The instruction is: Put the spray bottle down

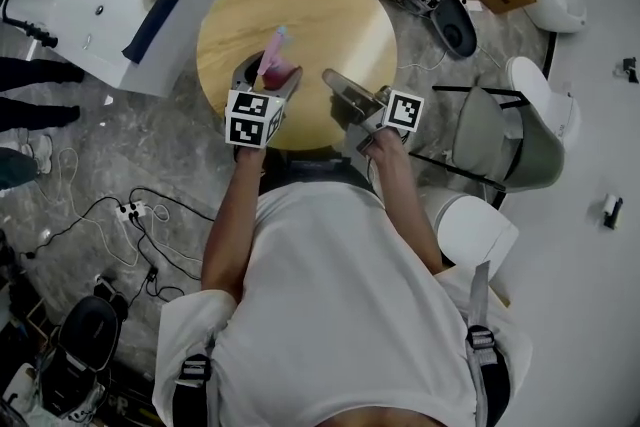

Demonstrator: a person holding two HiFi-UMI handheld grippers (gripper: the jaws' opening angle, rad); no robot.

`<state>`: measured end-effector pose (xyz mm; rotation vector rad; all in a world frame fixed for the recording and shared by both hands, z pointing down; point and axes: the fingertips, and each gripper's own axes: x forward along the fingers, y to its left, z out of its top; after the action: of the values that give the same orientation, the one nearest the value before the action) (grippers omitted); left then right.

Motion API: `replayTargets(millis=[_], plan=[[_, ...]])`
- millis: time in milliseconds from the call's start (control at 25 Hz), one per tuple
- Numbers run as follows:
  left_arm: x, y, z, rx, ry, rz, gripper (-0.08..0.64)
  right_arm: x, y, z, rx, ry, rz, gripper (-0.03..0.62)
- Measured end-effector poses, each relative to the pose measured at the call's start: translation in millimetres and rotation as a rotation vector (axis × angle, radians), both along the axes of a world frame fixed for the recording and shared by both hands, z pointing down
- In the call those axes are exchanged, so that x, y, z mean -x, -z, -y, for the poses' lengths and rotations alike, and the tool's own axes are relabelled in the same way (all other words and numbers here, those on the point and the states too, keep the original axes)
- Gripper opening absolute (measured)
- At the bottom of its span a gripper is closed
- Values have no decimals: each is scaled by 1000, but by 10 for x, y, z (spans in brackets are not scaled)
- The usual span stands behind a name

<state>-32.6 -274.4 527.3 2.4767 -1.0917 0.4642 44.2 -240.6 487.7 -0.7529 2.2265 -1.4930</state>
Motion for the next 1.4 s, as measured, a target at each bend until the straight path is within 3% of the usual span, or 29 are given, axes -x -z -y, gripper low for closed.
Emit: replayTargets(millis=[320, 720, 1400], plan=[[-104, -232, 424, 54, 27, 38, 311, -88, -145, 395, 31, 19, 38, 35], [-385, -474, 944, 46, 60, 52, 311, -406, -340, 632, 81, 12, 75, 35], [-378, -1036, 1761, 87, 160, 92, 311, -445, -585, 1061, 147, 28, 93, 35]])
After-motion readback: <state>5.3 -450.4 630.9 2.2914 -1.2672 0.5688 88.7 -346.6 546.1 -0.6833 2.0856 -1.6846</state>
